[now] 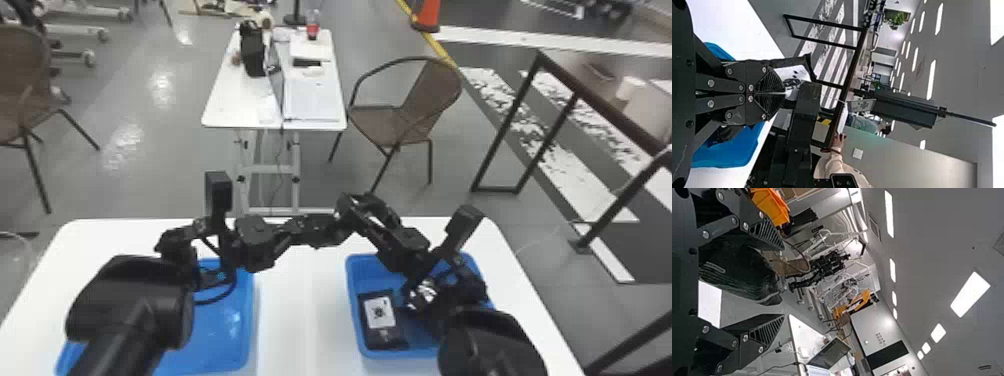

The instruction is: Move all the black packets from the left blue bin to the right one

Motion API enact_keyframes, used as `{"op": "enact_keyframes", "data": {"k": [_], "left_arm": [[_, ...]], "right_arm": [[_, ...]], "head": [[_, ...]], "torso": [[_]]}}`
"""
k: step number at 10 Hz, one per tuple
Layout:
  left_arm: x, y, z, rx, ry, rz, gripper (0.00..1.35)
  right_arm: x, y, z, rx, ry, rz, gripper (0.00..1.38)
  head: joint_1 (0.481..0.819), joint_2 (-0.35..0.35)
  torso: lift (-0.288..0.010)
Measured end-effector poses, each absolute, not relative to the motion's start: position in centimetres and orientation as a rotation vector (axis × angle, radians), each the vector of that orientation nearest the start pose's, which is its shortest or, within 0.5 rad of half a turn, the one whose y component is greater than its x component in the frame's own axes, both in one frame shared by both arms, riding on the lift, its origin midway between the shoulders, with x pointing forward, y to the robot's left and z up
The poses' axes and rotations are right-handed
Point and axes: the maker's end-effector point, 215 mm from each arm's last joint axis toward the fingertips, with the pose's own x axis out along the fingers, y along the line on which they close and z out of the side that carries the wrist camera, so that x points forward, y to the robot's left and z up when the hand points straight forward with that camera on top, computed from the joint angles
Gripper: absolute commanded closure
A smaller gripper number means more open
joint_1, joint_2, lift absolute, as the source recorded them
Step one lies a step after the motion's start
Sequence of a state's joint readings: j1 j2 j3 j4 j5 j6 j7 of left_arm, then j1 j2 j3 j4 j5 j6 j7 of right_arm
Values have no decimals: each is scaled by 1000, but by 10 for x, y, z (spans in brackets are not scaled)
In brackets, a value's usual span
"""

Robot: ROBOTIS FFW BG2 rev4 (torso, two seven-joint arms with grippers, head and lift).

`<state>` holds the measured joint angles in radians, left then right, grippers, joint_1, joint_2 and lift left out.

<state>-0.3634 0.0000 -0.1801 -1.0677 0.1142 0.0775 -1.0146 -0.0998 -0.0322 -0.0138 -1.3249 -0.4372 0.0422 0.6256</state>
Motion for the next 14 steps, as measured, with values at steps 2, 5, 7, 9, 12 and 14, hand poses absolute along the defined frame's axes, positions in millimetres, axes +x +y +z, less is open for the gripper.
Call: {"op": "enact_keyframes", "data": {"k": [2, 5, 7, 9, 12, 14], "left_arm": [[553, -28, -379, -146, 193, -1165, 1211], [558, -18, -378, -149, 185, -1142, 1211], [562, -13, -380, -153, 183, -1115, 1170], [565, -2, -390, -202, 187, -1051, 915], [564, 20, -402, -286, 189, -975, 303], [562, 35, -398, -343, 159, -937, 108]], "right_arm": [[582, -135, -373, 466, 42, 548, 1243], [569, -126, -378, 513, 46, 595, 1285], [569, -130, -377, 515, 36, 587, 1285], [570, -140, -376, 529, 23, 570, 1285], [580, -190, -384, 497, 21, 485, 1283], [578, -215, -405, 493, 58, 445, 1285]], "head": [[695, -156], [695, -141], [695, -138], [695, -137], [695, -159], [695, -173]], "torso": [[0], [0], [0], [0], [0], [0]]}}
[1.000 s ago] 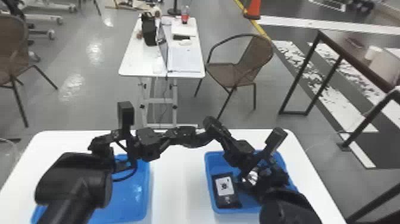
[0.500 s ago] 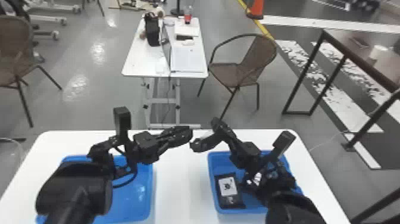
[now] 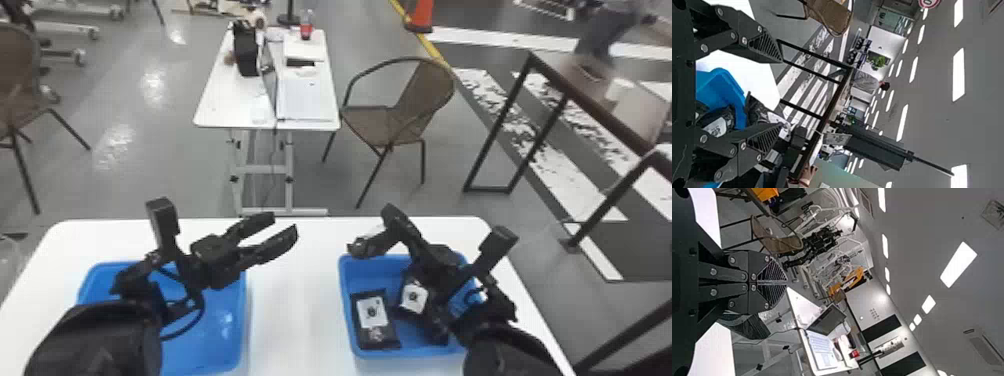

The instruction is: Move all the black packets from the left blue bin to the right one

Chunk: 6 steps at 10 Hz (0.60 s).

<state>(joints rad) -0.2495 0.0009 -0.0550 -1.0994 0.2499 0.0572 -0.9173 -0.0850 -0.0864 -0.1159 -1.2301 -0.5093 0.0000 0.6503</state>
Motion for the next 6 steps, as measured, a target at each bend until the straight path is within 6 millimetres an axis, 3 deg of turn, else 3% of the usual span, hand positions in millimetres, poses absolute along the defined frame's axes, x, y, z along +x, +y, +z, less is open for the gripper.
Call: {"op": "enact_keyframes", "data": {"k": [3, 5, 6], "left_arm": [[557, 106, -384, -428, 87, -787, 127], [546, 158, -386, -436, 66, -685, 127], [539, 180, -390, -441, 61, -641, 125]], "right_arm": [[555, -235, -470, 528, 161, 376, 1230], [539, -265, -506, 522, 205, 267, 358], [531, -281, -514, 508, 211, 224, 62]], "head": [[695, -128], [695, -110], [695, -105]], "torso": [[0], [0], [0]]}}
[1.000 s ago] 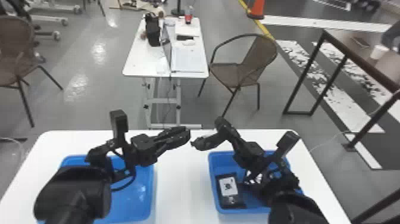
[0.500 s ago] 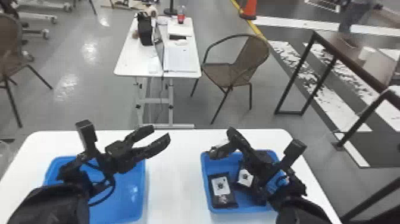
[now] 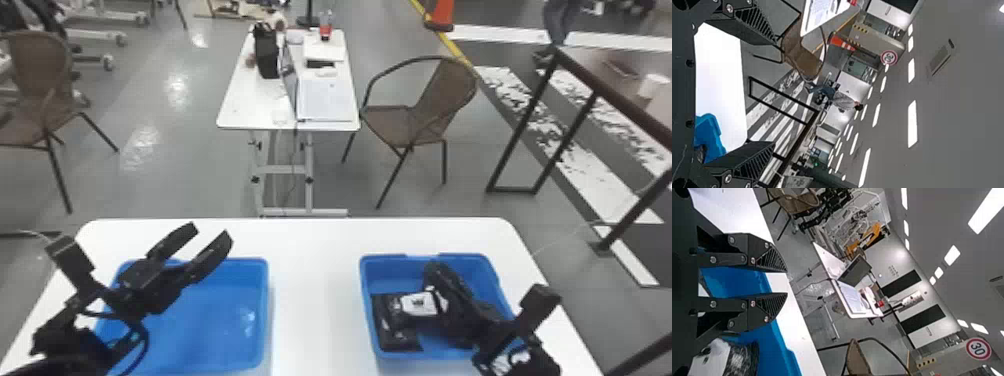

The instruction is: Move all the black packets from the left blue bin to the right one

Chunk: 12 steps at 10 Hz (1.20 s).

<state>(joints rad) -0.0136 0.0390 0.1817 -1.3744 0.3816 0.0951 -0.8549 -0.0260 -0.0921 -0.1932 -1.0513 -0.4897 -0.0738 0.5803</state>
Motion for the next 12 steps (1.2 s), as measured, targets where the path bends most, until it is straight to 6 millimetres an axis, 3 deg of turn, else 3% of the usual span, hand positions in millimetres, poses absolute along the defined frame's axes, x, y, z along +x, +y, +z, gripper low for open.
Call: {"op": "enact_keyframes", "data": {"k": [2, 4, 6, 8, 10, 12], "left_arm": [[527, 209, -395, -438, 59, -579, 128], [513, 242, -397, -377, 54, -491, 128], [483, 300, -404, -258, 79, -340, 125], [449, 343, -404, -86, 121, -262, 125], [421, 351, -407, 43, 155, -213, 130], [404, 341, -409, 71, 140, -229, 130]], "right_arm": [[516, -315, -513, 457, 192, 146, 157], [499, -336, -490, 339, 155, 117, 196], [471, -345, -465, 211, 116, 98, 196], [437, -358, -438, 67, 72, 69, 196], [402, -373, -420, -65, 50, 60, 196], [361, -377, -418, -102, 31, 50, 196]], "head": [[695, -108], [695, -106], [695, -55], [695, -22], [695, -29], [695, -47]], "torso": [[0], [0], [0], [0], [0], [0]]}}
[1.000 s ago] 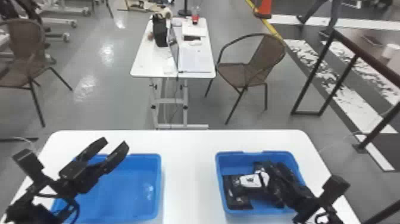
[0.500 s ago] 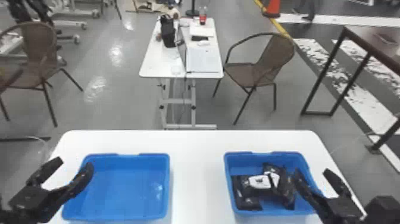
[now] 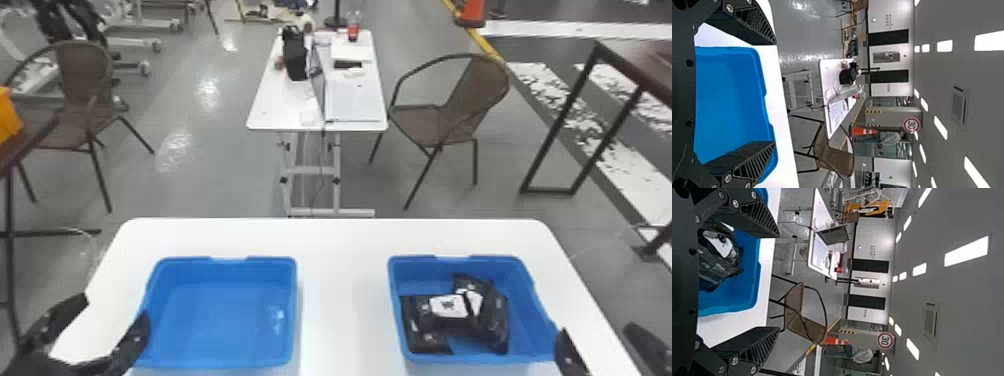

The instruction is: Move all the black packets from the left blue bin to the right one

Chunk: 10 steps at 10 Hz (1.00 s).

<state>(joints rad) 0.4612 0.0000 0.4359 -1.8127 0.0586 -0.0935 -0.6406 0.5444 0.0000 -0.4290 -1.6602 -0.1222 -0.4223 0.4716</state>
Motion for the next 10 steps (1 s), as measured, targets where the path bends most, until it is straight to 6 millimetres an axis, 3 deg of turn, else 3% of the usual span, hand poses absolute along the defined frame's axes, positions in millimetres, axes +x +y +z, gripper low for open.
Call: {"op": "enact_keyframes", "data": {"k": [2, 4, 10], "left_arm": [[395, 323, -412, 75, 131, -260, 130], [395, 297, -416, 52, 126, -277, 130], [396, 250, -426, -76, 124, -247, 130]], "right_arm": [[337, -380, -427, -96, 62, 42, 197], [325, -380, -430, -87, 76, 40, 197], [322, -384, -436, -51, 82, 25, 196]], "head": [[695, -87], [695, -125], [695, -211]], "torso": [[0], [0], [0]]}}
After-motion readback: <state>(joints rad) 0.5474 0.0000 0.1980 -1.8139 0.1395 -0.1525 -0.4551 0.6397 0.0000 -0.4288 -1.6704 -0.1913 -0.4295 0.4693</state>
